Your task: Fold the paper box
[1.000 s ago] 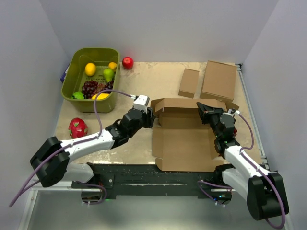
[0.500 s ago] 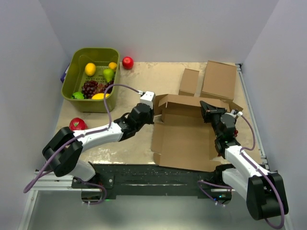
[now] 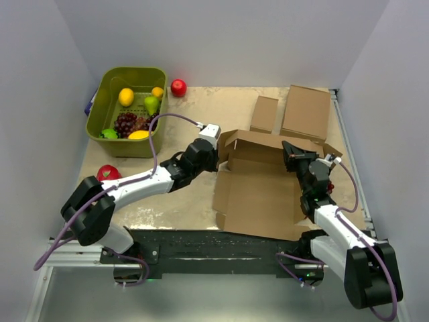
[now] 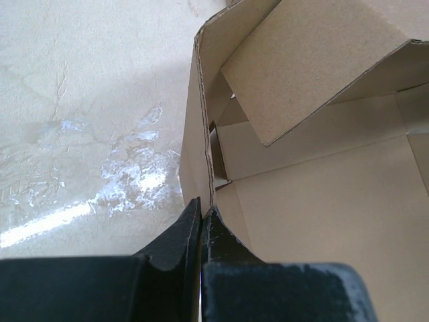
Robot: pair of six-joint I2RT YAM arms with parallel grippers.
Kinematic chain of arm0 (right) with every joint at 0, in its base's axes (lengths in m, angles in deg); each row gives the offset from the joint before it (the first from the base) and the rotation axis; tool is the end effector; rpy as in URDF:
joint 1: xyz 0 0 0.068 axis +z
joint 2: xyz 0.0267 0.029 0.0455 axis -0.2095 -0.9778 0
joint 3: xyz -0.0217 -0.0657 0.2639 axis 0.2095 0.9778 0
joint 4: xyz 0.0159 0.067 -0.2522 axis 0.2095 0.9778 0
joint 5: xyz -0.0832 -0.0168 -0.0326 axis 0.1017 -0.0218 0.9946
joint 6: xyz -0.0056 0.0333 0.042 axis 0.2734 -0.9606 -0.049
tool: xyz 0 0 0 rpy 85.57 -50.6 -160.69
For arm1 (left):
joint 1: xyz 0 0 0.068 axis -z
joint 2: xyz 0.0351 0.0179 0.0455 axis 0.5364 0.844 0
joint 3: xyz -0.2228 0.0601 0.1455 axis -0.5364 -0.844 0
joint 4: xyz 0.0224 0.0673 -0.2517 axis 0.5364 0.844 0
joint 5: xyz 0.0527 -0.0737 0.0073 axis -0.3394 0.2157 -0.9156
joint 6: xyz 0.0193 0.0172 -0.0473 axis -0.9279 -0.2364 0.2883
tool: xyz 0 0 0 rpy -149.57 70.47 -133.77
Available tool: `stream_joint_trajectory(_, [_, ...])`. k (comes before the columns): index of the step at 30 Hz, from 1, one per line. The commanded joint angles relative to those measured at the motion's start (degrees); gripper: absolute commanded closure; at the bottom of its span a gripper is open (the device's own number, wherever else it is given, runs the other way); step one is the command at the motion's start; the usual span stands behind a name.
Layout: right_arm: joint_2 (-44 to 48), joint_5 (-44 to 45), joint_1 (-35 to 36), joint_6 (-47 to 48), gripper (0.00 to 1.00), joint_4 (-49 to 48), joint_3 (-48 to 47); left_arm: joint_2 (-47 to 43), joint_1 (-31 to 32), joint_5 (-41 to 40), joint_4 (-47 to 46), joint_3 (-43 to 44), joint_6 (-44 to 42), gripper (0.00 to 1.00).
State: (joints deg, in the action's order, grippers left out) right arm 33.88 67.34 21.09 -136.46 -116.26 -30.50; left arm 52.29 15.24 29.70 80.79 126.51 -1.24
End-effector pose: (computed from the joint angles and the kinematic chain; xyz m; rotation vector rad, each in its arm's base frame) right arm 0.2018 0.0287 0.2106 1.2644 1.3129 1.2239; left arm 0.2299 -0.2391 0.2371 0.2466 2.1080 -0.5127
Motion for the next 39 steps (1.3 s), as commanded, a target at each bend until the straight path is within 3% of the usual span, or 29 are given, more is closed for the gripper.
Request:
stream_joint_trajectory(1, [0.3,-0.5,0.6,4.9,1.0,7.0,1.5,-1.3,0.6,5.6,-6.3,5.3,1.0,1.0])
stream_joint_trajectory(12, [3.5,0.3,0.6,9.9,0.98,10.7,1.5,-2.2,0.1,6.4,-3.6,6.6,0.5,1.0])
stream_joint_trajectory(13, [4.1,-0.1,0.6,10.5,0.85,10.9,1.2,-1.5,0.1,6.0,-2.7,6.9,-0.5,1.0])
stream_joint_trajectory(15, [4.9,-1.6,0.7,13.2,0.71,11.0,0.8,-0.6,0.0,4.7,-0.4,7.6,-1.6,1.0])
stream_joint_trajectory(16, [5.8,-1.9,0.6,14.3,0.56,11.8,-0.1,-0.3,0.0,4.2,0.3,7.7,-2.9,1.0])
stream_joint_trajectory(18, [6.5,-3.5,0.6,18.2,0.46,12.6,-1.0,0.2,0.0,3.1,1.7,8.0,-4.4,1.0])
stream_joint_trajectory(20, [7.8,-4.6,0.6,20.8,0.35,13.4,-2.4,0.4,0.0,2.0,2.3,8.0,-6.9,1.0])
stream_joint_trajectory(26, [13.7,-6.6,0.6,30.8,0.27,13.2,-3.4,1.1,-0.5,-0.7,3.1,8.6,-12.7,1.0])
stream_joint_trajectory(28, [16.6,-6.2,0.7,35.3,0.15,13.1,-4.0,1.8,-0.7,-0.7,3.1,8.8,-14.6,1.0])
stream_joint_trajectory(33, [19.2,-6.5,0.7,45.6,0.14,16.6,-8.7,2.8,-0.9,-0.3,3.1,9.0,-17.4,1.0])
stream_joint_trajectory(36, [19.9,-11.1,0.8,49.1,0.23,15.7,-8.5,2.7,-1.4,0.0,3.1,8.9,-18.5,1.0])
stream_joint_trajectory(37, [19.3,-12.6,0.8,49.6,0.32,14.7,-8.1,2.7,-1.6,0.3,3.1,8.9,-18.5,1.0])
stream_joint_trajectory(39, [18.2,-16.7,2.1,50.1,0.4,13.8,-6.9,2.4,-2.2,1.0,3.1,9.0,-18.6,1.0])
